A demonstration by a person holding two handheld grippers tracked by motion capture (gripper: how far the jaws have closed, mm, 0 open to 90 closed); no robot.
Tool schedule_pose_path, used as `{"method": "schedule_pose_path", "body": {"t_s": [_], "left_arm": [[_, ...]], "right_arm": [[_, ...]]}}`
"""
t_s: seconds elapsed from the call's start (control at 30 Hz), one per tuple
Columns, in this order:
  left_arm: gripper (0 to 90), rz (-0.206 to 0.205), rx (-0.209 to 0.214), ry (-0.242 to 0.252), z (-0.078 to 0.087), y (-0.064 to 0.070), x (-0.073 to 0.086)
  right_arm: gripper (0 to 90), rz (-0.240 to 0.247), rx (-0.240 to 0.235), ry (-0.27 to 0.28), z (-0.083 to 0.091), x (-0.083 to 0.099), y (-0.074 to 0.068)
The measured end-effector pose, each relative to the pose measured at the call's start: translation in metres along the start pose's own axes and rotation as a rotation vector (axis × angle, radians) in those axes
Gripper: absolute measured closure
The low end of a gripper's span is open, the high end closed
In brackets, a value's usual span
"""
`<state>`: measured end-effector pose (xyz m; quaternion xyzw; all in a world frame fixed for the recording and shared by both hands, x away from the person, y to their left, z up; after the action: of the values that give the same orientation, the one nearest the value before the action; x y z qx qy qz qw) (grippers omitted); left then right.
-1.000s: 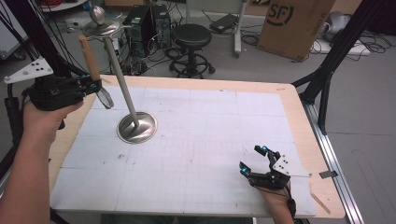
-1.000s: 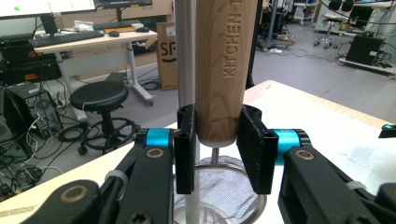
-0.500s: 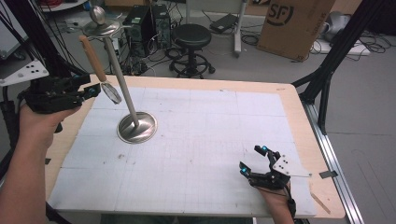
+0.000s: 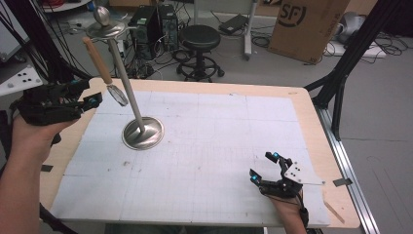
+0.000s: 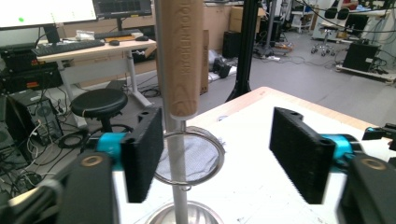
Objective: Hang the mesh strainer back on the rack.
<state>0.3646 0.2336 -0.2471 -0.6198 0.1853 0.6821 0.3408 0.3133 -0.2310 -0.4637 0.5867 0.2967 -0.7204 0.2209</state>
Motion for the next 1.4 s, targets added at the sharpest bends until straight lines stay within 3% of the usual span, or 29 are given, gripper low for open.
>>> {"method": "schedule_pose_path", "body": {"t_s": [0.13, 0.33, 0.53, 0.77, 1.1, 1.4], "left_arm": [[32.3, -0.005, 0.023, 0.011, -0.002, 0.011, -0.001], [29.1, -0.037, 0.108, 0.032, -0.007, 0.038, -0.004], [26.1, -0.074, 0.183, 0.019, -0.016, 0.067, 0.003], [22.3, -0.076, 0.246, 0.026, -0.026, 0.089, 0.011], [18.5, -0.063, 0.319, 0.024, -0.039, 0.116, 0.043], [17.2, -0.073, 0.340, -0.039, -0.053, 0.140, 0.076]], "right_arm": [[15.2, 0.000, 0.002, 0.000, 0.000, 0.000, 0.000], [15.2, -0.002, 0.000, 0.000, 0.000, 0.000, 0.000], [15.2, -0.001, -0.001, 0.001, 0.000, 0.000, 0.000], [15.2, 0.000, 0.001, 0.002, 0.000, 0.000, 0.000], [15.2, -0.005, -0.003, 0.000, 0.000, 0.000, 0.000], [15.2, -0.003, -0.002, 0.001, 0.000, 0.000, 0.000]]}}
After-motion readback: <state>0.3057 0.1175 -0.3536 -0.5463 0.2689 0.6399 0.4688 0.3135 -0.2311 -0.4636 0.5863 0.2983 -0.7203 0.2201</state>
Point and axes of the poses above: each handheld gripper's, and its own axes: z roughly backward along the jaws, x roughly out of its underside, y roughly to its right, the point moved 9 cm from there along -z, roughly forward along the jaws, and after that the axes turned 10 degrees about -z, right-handed, at the moved point
